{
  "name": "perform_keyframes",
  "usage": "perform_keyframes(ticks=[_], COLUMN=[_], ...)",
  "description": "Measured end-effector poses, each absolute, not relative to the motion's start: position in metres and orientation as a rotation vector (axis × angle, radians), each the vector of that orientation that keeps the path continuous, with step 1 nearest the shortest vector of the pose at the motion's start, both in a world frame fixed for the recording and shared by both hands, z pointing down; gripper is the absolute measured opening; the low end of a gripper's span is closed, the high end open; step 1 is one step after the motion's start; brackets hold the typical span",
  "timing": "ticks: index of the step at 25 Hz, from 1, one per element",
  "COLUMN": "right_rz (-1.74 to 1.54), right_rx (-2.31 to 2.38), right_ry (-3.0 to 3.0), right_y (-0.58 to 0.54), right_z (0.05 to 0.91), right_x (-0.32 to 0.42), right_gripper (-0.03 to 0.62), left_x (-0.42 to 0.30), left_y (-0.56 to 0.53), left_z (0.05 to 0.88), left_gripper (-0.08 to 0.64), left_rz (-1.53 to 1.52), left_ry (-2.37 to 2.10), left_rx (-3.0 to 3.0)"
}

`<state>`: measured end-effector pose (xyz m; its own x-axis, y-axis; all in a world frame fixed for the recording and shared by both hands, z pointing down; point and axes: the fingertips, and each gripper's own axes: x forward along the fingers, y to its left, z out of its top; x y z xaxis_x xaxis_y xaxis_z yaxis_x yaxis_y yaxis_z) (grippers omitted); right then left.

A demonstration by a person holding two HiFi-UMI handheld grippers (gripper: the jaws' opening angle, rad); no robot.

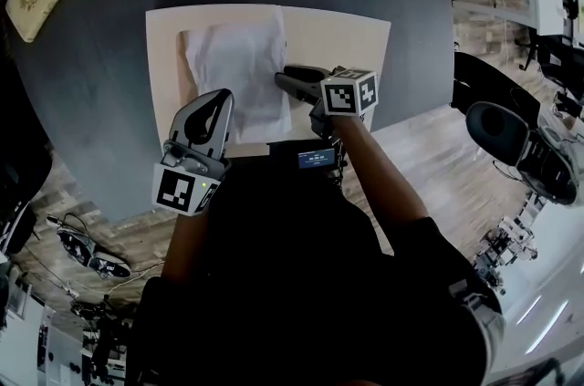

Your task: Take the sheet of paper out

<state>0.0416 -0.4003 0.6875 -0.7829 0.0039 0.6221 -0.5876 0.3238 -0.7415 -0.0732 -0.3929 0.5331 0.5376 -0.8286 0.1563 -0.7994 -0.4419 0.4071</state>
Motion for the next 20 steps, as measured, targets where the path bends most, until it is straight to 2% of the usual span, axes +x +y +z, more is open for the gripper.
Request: perform_keyframes(ticks=[4,12,20], right_rz=[1.52,1.547,1.545], right_rx=[0.483,0.519,0.714], right_ry=[-2.034,-2.085,-2.136], right_y=[-0.398,-0.405,-0.404], right_z=[0.697,0.684,0.667], right_x=[0.035,0.041,0.084], right_gripper=[0.02,0.008,0.008], left_x=[-0.084,-0.098,-0.104], left_y=[-0.392,-0.389,-0.38], left_z=[0.537,0.542,0.54], left_gripper=[-0.005,-0.005,-0.005], left_rz=[-0.097,-0.098,-0.102], left_ry=[-1.335,-1.348,-1.289], left_rx=[2.329,2.315,2.381])
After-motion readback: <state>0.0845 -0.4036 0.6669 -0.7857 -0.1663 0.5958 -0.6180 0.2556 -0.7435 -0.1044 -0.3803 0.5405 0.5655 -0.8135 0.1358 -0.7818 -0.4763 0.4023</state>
